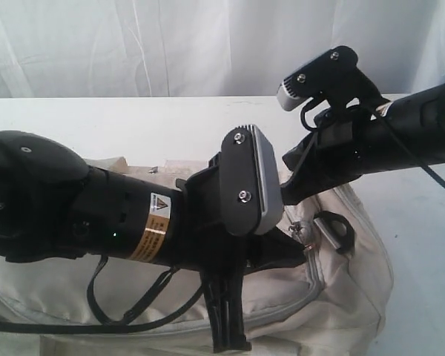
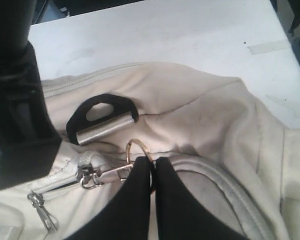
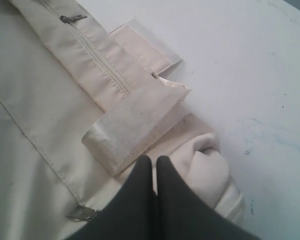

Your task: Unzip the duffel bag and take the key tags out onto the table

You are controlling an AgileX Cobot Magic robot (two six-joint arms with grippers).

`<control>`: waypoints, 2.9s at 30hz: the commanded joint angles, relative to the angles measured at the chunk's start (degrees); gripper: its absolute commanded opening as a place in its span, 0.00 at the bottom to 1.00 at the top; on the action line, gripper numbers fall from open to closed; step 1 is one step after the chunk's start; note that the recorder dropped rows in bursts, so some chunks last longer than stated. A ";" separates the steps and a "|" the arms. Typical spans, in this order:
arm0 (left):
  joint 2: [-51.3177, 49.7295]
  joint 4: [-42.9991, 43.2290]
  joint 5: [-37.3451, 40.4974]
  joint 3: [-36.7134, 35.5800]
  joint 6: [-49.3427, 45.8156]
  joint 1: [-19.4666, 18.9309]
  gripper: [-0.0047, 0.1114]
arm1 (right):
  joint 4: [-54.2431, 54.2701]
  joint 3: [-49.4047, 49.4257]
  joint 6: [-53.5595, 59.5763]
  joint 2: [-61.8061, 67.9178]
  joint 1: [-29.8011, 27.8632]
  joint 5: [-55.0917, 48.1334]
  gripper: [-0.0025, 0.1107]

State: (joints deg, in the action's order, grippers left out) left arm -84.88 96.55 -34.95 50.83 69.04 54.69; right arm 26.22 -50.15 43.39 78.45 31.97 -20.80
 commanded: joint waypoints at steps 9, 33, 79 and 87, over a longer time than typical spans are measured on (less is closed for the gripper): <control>0.89 3.40 -0.14 -0.23 4.90 2.03 0.21 | -0.58 -0.61 -1.36 -4.39 -0.62 8.97 0.07; -1.36 3.40 46.70 0.25 -0.01 -4.13 0.72 | 5.66 -0.61 -1.24 -17.17 -0.62 -30.48 0.50; -10.51 0.60 2.33 11.91 45.58 -22.28 0.72 | -4.02 -0.61 -5.33 -17.17 -0.62 -31.24 0.50; -19.17 -9.25 -8.59 12.01 49.40 -23.78 0.72 | -3.63 -0.61 -5.33 -17.17 -0.62 -29.19 0.50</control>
State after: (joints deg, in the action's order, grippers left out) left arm -101.87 87.98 -41.35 62.45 115.79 31.20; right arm 22.07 -50.65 38.14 61.69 31.60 -50.59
